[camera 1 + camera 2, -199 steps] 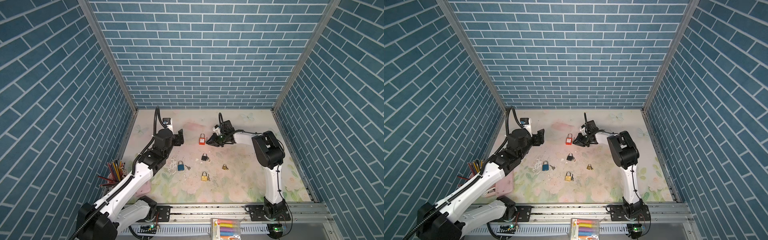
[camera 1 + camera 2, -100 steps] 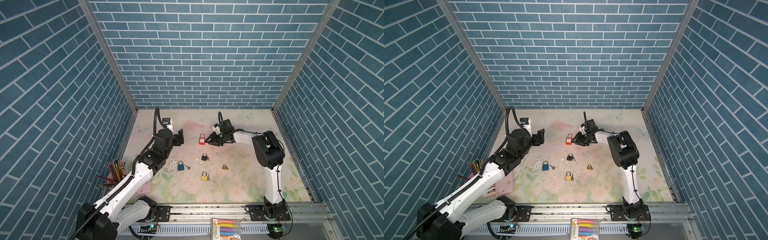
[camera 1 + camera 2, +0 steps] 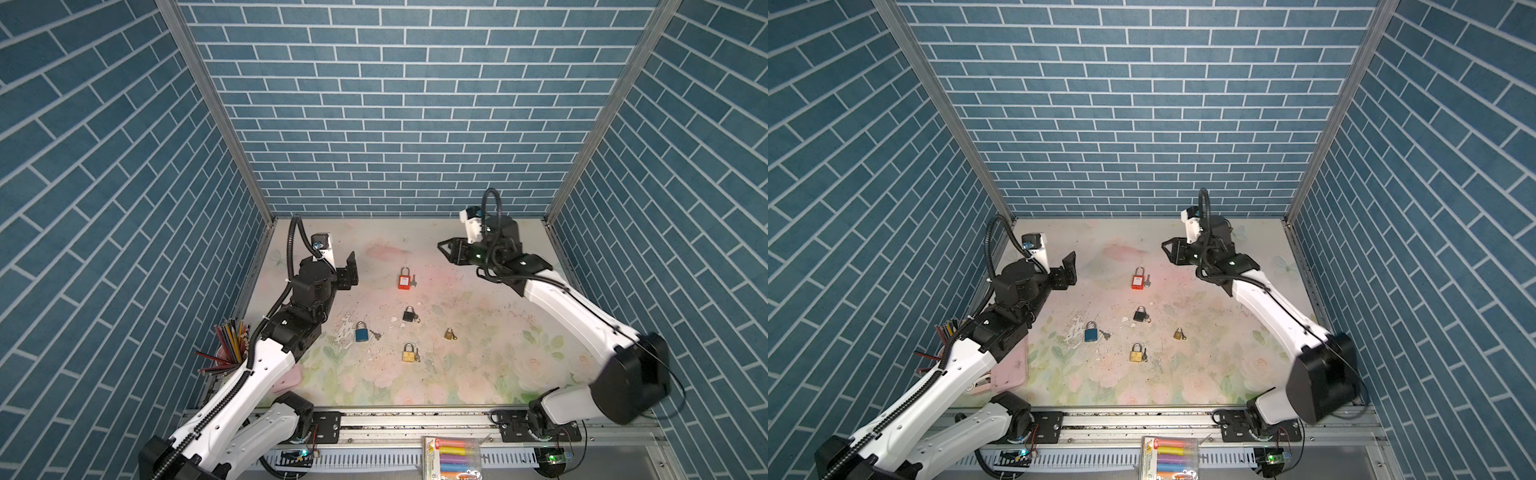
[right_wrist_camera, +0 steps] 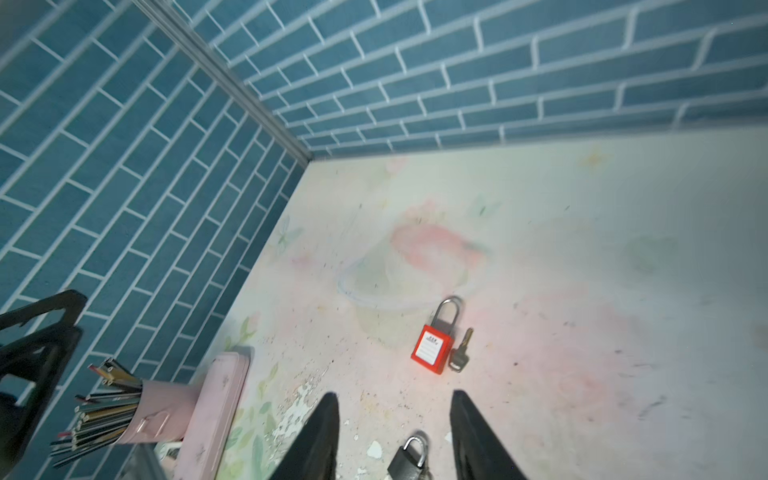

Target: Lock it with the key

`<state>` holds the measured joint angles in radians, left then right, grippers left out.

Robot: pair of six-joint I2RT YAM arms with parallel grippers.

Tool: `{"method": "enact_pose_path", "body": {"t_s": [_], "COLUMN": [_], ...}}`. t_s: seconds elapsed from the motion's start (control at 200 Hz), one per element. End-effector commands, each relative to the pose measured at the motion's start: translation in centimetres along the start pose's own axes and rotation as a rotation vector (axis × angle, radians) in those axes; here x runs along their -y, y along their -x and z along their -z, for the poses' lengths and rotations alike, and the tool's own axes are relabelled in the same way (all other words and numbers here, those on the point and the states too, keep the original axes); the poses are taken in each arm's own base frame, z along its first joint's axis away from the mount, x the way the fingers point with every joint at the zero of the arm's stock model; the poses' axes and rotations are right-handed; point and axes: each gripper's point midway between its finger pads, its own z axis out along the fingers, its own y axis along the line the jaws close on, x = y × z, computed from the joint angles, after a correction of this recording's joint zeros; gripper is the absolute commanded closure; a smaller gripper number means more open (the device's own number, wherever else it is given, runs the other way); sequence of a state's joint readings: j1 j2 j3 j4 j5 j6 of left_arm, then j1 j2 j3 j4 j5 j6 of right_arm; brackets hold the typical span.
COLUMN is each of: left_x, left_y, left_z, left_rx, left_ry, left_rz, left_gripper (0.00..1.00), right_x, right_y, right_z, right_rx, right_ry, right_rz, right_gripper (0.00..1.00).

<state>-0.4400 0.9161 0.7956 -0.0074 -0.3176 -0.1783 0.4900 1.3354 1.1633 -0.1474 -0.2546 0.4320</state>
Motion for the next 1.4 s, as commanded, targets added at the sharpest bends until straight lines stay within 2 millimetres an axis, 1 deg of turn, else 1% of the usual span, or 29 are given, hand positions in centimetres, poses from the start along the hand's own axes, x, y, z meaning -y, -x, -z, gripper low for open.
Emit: {"method": "enact_pose_path", "body": {"t_s": [0.0,0.025,0.075,0.155,0.24,0.3,0.325,0.39,0.44,0.485,0.565,0.625,0.675,0.74,0.795,0.815,0.84,0.885,0.95,0.965,1.005,1.03,1.115,1.15,1.18,1.25,1.31,1.395], "left_x": [-3.6,-4.7,-6.8,-9.4,-10.7,-11.5,-11.7,-12.1,-12.7,-13.1,-13.6,-14.0,-14.4,-14.8,-14.3,-14.0,-13.5,-12.5,-12.3,-12.0,-10.7,-10.1,-8.6,-8.4,-8.5,-8.5,-8.9,-9.4], "left_y": [-1.3,-1.8,-3.6,-6.1,-8.6,-10.4,-11.2,-13.1,-13.6,-13.5,-13.1,-13.2,-13.7,-14.4,-14.7,-14.9,-14.5,-14.5,-15.6,-15.5,-16.2,-16.0,-16.2,-16.2,-16.3,-16.3,-16.3,-16.2], "left_z": [-0.9,-1.2,-1.8,-2.6,-3.3,-3.9,-4.2,-4.8,-5.2,-5.6,-6.5,-6.8,-6.7,-6.7,-7.1,-7.4,-7.6,-7.7,-8.0,-7.9,-7.7,-7.6,-7.3,-7.2,-7.2,-7.5,-7.7,-7.8], "left_rx": [0.019,0.02,0.006,0.001,-0.011,-0.049,-0.066,-0.099,-0.114,-0.109,-0.09,-0.065,-0.043,-0.022,-0.024,-0.036,-0.013,0.013,0.009,0.024,0.021,0.041,0.04,0.038,0.038,0.031,0.02,0.019], "left_ry": [0.099,0.123,0.17,0.261,0.293,0.312,0.316,0.299,0.307,0.314,0.312,0.323,0.338,0.355,0.32,0.299,0.271,0.212,0.189,0.17,0.1,0.068,-0.007,-0.018,-0.019,-0.023,-0.014,0.006], "left_rz": [0.018,0.04,0.096,0.148,0.154,0.146,0.141,0.119,0.127,0.113,0.101,0.052,0.004,-0.014,-0.027,-0.03,-0.039,-0.07,-0.074,-0.079,-0.117,-0.133,-0.174,-0.179,-0.179,-0.174,-0.158,-0.141], "left_gripper": [0.13,0.13,0.13,0.13,0.13,0.13,0.13,0.13,0.13,0.13,0.13,0.13,0.13,0.13,0.13,0.13,0.13,0.13,0.13,0.13,0.13,0.13,0.13,0.13,0.13,0.13,0.13,0.13], "right_x": [4.7,5.3,6.8,9.5,12.9,15.8,17.0,20.0,22.1,23.7,25.8,26.9,27.9,28.7,28.9,28.8,28.7,28.1,27.6,27.7,27.8,27.7,27.0,26.5,26.0,24.9,25.3,26.0], "right_y": [0.1,0.2,0.4,-0.1,-1.2,-2.5,-3.1,-5.0,-6.4,-7.6,-9.3,-10.3,-11.0,-11.6,-11.0,-10.9,-10.7,-10.0,-9.4,-9.4,-9.3,-9.4,-9.3,-9.3,-9.7,-10.1,-10.2,-11.0], "right_z": [3.9,5.2,7.4,10.4,12.5,13.7,14.2,15.0,15.7,16.0,16.1,15.7,15.2,14.4,13.6,13.1,12.8,12.4,11.9,11.7,11.1,10.6,9.2,8.9,8.9,9.4,9.9,9.1], "right_rx": [0.145,0.189,0.263,0.356,0.429,0.454,0.462,0.467,0.466,0.464,0.459,0.456,0.436,0.408,0.389,0.375,0.372,0.407,0.43,0.423,0.399,0.383,0.352,0.358,0.372,0.428,0.455,0.423], "right_ry": [-0.251,-0.29,-0.375,-0.487,-0.618,-0.727,-0.778,-0.896,-0.974,-1.025,-1.07,-1.075,-1.075,-1.073,-1.054,-1.036,-1.015,-0.972,-0.928,-0.919,-0.895,-0.869,-0.778,-0.746,-0.714,-0.673,-0.704,-0.705], "right_rz": [0.135,0.153,0.177,0.179,0.147,0.112,0.095,0.069,0.057,0.05,0.063,0.058,0.058,0.071,0.096,0.106,0.123,0.172,0.22,0.223,0.223,0.228,0.264,0.279,0.272,0.321,0.307,0.299], "right_gripper": [0.52,0.51,0.5,0.49,0.44,0.43,0.41,0.39,0.39,0.38,0.38,0.38,0.38,0.38,0.38,0.38,0.38,0.38,0.37,0.37,0.38,0.38,0.4,0.41,0.4,0.4,0.39,0.39]}}
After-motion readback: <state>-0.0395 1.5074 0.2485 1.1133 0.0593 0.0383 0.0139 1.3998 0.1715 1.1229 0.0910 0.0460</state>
